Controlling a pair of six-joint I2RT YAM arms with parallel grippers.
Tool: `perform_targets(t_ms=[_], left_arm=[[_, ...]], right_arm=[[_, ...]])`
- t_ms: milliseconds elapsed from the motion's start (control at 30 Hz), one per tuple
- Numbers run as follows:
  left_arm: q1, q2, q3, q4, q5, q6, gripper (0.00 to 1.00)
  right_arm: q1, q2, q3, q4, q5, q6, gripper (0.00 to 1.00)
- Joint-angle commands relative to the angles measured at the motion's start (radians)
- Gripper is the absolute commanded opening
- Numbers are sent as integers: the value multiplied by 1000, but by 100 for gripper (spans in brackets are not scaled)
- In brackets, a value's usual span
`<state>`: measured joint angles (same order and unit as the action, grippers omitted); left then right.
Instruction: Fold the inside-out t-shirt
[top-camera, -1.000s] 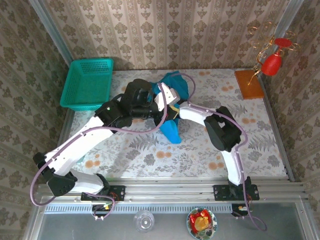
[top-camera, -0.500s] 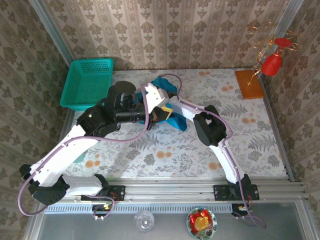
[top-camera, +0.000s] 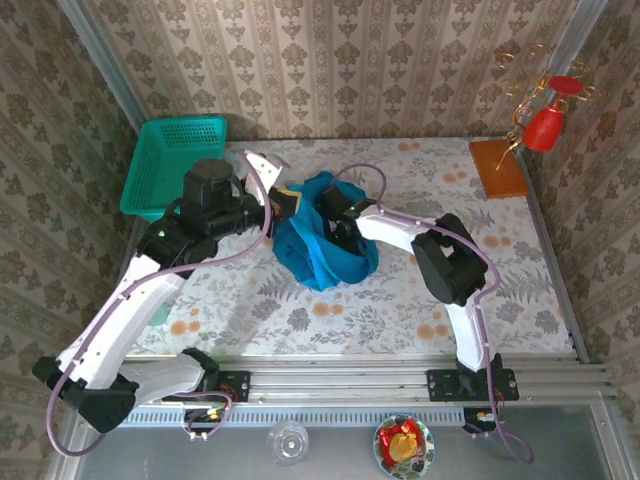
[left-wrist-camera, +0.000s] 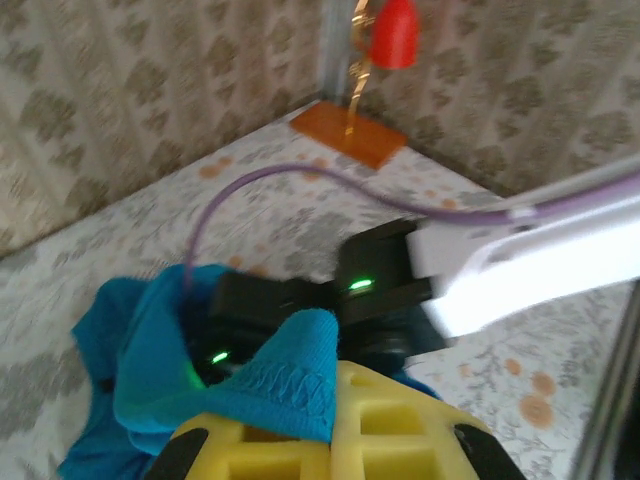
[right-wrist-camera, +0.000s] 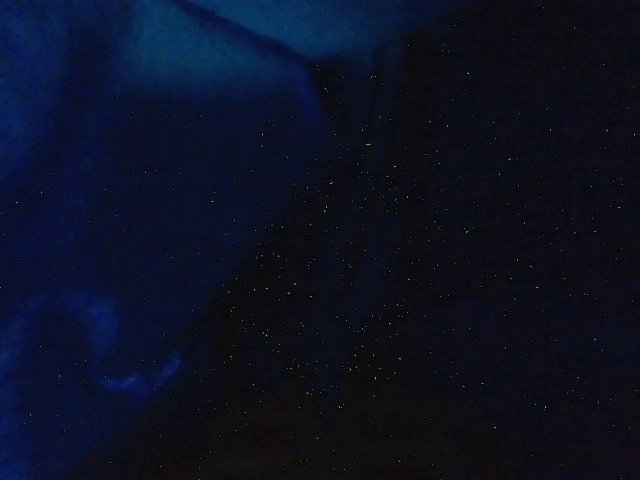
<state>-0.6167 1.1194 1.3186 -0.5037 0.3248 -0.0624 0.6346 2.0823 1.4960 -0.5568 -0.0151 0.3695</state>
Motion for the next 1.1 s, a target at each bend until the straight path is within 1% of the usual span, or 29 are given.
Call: perform_targets(t_ms=[0,133,233,300,400,467,600,733,833,967,1067], left_arm=[[59,9,-67,59,1,-75,0],[119,63,-145,113,12,-94,0],[154,132,-196,160,26,-108,0],[198,178,-225,200,44,-125,0],[229,251,-265,276,73,-155,0],[244,301,-287,322,81,-167,0],[270,419,-295,352,100,-177,0],[283,513,-318,408,118,-195,0],[292,576,-330,434,127,-213,0],[307,636,-343,439,129,-221,0],[328,643,-374,465,140,-236,0]], right_arm=[[4,-144,-73,-24,-61,21,0],[20,-265,-138,-50,-98,14,0],[38,-361,-177,-68,-108,9,0],[43,-419,-196,-72,-112,16,0],[43,-499,-209,-77,-141,29,0],[42,-549,-208,-73,-178,29,0],[43,-659,-223,-32,-245,50,0],[36,-749,-237,14,-353,68,0],[32,-809,-250,81,-396,84,0],[18,-914,-281,140,-391,92,0],[-4,-1005,-316,160,-287,91,0]])
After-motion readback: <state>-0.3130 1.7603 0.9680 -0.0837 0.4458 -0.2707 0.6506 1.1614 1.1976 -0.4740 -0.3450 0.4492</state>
